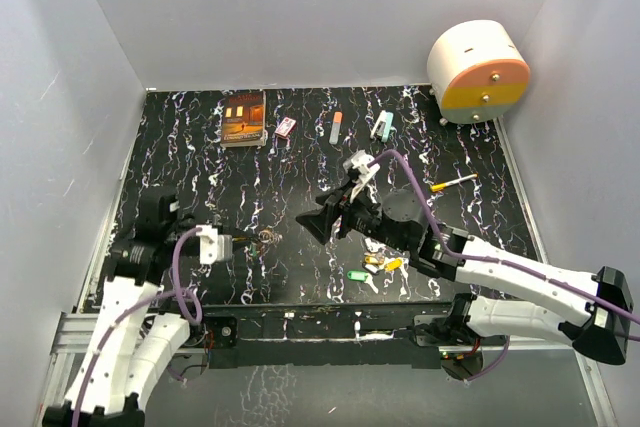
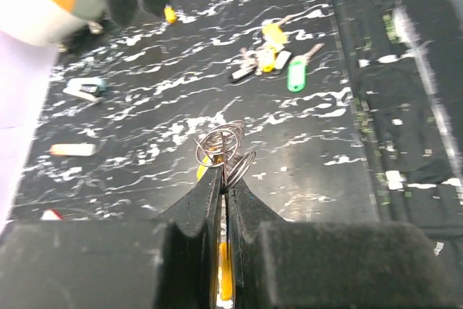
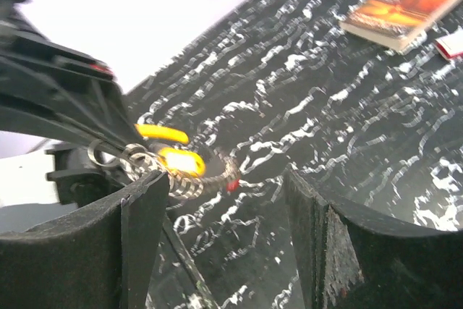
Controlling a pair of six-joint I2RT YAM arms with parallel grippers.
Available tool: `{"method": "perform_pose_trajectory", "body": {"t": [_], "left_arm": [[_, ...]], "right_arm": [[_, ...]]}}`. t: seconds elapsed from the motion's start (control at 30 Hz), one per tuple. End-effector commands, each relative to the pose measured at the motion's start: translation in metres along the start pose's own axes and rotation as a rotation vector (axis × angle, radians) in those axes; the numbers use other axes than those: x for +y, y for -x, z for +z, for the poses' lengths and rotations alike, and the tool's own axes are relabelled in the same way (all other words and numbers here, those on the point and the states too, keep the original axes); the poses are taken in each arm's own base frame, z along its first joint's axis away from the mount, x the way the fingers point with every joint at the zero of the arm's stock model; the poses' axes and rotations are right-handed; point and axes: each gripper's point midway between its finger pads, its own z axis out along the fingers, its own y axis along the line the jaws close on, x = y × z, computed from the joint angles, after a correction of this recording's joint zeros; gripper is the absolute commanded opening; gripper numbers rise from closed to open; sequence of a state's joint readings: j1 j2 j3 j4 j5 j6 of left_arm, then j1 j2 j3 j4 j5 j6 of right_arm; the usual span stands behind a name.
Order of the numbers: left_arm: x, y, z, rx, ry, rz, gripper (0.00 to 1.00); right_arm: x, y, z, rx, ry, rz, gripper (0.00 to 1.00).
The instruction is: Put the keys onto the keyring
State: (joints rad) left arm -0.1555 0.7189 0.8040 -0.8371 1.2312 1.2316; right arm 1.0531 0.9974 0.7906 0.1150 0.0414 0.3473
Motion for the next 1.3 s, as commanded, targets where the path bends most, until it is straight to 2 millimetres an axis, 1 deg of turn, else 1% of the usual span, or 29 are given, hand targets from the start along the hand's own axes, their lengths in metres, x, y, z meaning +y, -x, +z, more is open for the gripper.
{"method": "perform_pose_trajectory", "body": {"t": [0.0, 0.07, 0.17, 0.23, 0.27, 0.33, 0.37, 0.4, 0.47, 0.57, 0.63, 0.73, 0.87, 0.97, 1.17, 1.27], "left_arm": [[0.045, 0.006, -0.003, 0.004, 0.173, 0.164, 0.00], [0.051, -0.004, -0.001, 0.030, 0.171, 0.141, 0.00], [0.069, -0.031, 0.002, 0.103, 0.190, 0.068, 0.00], [0.081, -0.044, 0.003, 0.128, 0.221, 0.052, 0.00], [0.086, -0.048, 0.004, 0.129, 0.243, 0.043, 0.00], [0.090, -0.052, 0.006, 0.124, 0.258, 0.029, 0.00], [0.090, -0.052, 0.008, 0.116, 0.255, 0.018, 0.00], [0.089, -0.051, 0.010, 0.108, 0.246, 0.002, 0.00], [0.084, -0.045, 0.013, 0.085, 0.202, -0.041, 0.00], [0.068, -0.036, 0.020, 0.051, 0.107, -0.141, 0.00], [0.061, -0.024, 0.023, 0.016, 0.056, -0.196, 0.00], [0.061, -0.012, 0.026, -0.011, 0.027, -0.274, 0.00], [0.059, 0.002, 0.027, -0.055, 0.014, -0.341, 0.00], [0.058, 0.011, 0.026, -0.088, 0.027, -0.371, 0.00], [0.057, 0.027, 0.023, -0.144, 0.058, -0.347, 0.00], [0.056, 0.029, 0.025, -0.162, 0.037, -0.377, 0.00]], "right_arm": [[-0.029, -0.012, -0.001, 0.030, -0.136, -0.018, 0.70], [-0.038, -0.018, -0.002, 0.055, -0.173, -0.016, 0.68], [-0.056, -0.029, -0.007, 0.102, -0.241, 0.005, 0.64], [-0.067, -0.034, -0.012, 0.131, -0.263, 0.030, 0.62], [-0.074, -0.036, -0.015, 0.143, -0.267, 0.046, 0.60], [-0.081, -0.038, -0.021, 0.157, -0.255, 0.077, 0.56], [-0.080, -0.035, -0.023, 0.154, -0.236, 0.080, 0.55], [-0.077, -0.033, -0.024, 0.150, -0.212, 0.071, 0.53], [-0.062, -0.028, -0.022, 0.135, -0.120, 0.041, 0.51], [-0.039, -0.021, -0.013, 0.102, 0.029, -0.004, 0.47], [-0.026, -0.016, -0.005, 0.100, 0.111, -0.028, 0.44], [-0.013, -0.015, 0.005, 0.128, 0.195, -0.044, 0.38], [-0.006, -0.014, 0.014, 0.146, 0.241, -0.060, 0.36], [0.000, -0.004, 0.010, 0.119, 0.254, -0.063, 0.36], [0.007, 0.011, -0.005, 0.062, 0.267, -0.067, 0.36], [0.016, 0.017, -0.009, 0.037, 0.310, -0.059, 0.36]]}}
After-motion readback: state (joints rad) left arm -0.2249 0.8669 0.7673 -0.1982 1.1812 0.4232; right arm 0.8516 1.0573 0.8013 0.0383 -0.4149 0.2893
